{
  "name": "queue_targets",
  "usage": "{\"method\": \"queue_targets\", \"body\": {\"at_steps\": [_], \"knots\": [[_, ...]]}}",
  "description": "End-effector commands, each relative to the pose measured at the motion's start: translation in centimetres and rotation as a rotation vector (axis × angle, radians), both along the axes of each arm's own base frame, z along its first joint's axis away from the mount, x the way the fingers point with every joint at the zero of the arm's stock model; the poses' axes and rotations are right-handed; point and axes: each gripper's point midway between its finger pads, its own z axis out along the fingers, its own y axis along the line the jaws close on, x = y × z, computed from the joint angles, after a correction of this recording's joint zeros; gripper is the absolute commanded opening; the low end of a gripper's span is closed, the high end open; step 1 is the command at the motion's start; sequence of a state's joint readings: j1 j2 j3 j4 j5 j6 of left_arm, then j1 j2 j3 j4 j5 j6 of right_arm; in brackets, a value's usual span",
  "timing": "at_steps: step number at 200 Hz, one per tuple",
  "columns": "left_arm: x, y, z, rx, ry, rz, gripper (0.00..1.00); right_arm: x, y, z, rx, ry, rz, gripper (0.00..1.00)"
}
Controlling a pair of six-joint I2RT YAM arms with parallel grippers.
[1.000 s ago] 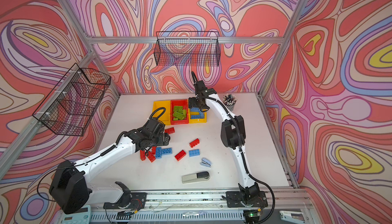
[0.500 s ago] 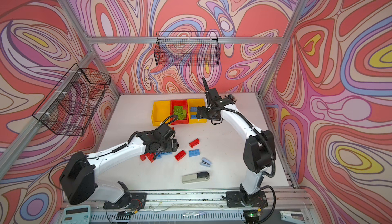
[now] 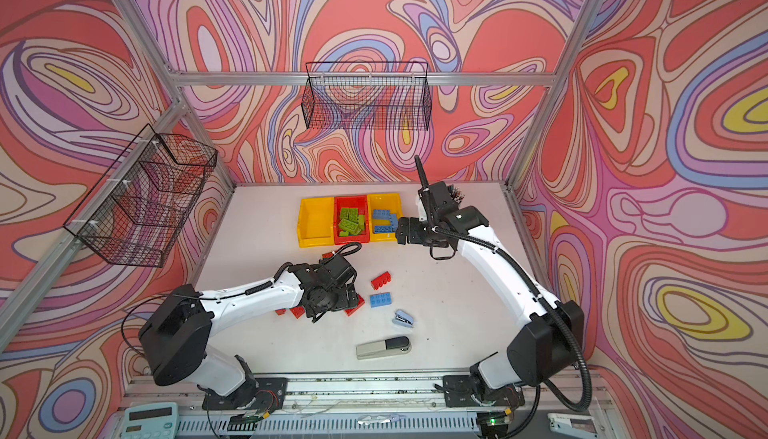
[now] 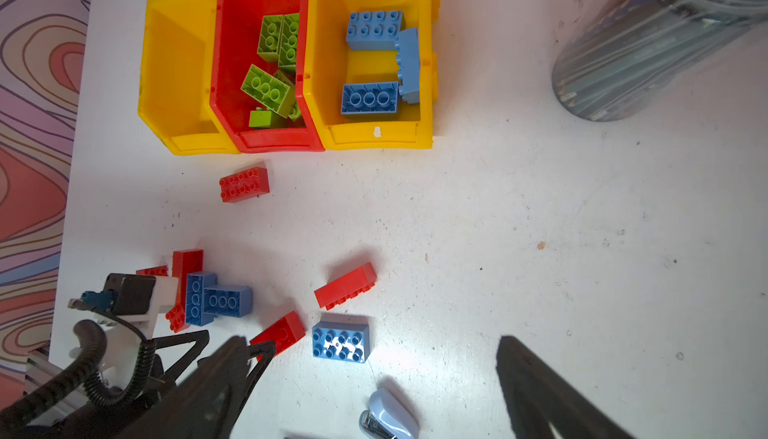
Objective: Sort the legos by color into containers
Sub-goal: 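Withdraw the right gripper while the left gripper grasps a blue brick near the front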
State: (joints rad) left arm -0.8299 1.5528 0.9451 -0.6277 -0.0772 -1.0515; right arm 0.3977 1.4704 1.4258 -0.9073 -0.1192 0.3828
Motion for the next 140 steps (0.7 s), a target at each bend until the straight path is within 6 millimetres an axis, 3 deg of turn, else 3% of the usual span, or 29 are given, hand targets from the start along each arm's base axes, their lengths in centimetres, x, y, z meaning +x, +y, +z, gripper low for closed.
{"method": "queue_targets", "body": {"at_steps": [1, 52, 140], "knots": [[0.0, 0.7, -0.9, 0.022, -0.001, 0.061, 1.00, -0.9, -0.9, 0.0, -0.031, 0.011, -0.005, 0.98], [1.6, 1.9, -1.4, 0.104, -0.015, 0.026, 1.00, -0.1, -1.7, 1.0, -0.089, -0.017, -0.012, 0.98], [4.3, 4.0, -1.0, 0.130, -0.019, 0.009, 1.00, 1.3, -1.1, -0.7, -0.091, 0.014, -0.009, 0.98]]}}
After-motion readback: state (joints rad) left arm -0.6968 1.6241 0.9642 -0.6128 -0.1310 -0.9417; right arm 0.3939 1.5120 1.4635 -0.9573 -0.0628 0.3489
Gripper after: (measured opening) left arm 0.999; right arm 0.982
